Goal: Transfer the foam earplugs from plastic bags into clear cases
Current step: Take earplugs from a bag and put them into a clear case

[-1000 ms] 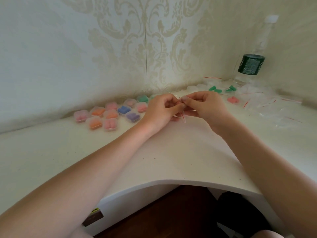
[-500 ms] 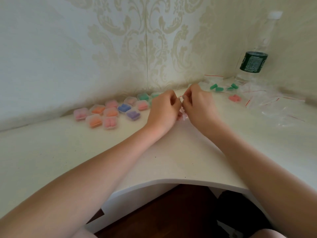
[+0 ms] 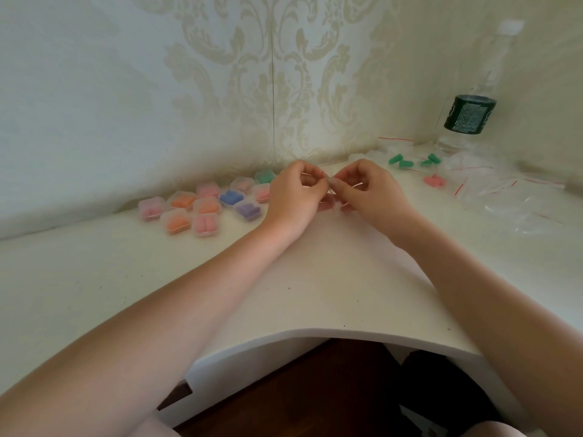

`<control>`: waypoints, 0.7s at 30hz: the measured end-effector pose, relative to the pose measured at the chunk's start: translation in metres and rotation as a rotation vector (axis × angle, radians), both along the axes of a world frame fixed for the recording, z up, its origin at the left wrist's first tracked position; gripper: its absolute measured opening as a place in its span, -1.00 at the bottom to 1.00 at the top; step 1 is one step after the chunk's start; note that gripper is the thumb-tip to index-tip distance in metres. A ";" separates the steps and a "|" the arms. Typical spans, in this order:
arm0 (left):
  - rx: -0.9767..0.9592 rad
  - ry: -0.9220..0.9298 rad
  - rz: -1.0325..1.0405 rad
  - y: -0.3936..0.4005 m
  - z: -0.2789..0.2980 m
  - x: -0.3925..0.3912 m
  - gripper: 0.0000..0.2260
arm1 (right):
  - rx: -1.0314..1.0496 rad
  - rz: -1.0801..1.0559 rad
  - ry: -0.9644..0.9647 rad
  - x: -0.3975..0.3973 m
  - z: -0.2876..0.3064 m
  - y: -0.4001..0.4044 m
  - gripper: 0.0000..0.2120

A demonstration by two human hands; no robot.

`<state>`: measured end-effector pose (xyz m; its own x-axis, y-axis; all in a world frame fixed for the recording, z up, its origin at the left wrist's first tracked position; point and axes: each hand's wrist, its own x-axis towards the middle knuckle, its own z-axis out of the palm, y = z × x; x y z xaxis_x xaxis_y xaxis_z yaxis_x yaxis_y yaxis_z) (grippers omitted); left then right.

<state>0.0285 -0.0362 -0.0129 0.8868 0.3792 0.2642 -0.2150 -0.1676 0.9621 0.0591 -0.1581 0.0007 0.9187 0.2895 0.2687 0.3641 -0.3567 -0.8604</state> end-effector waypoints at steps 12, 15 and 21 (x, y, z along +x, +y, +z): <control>-0.228 0.165 -0.008 -0.002 0.008 -0.001 -0.90 | -0.069 -0.023 -0.120 -0.002 -0.003 0.002 -0.95; -0.133 0.125 0.055 -0.003 0.006 -0.001 -0.89 | 0.030 0.046 0.022 -0.003 -0.001 -0.001 -0.89; -0.028 0.062 0.060 -0.003 0.005 -0.003 -0.87 | 0.259 0.028 0.242 -0.002 0.001 -0.003 -0.84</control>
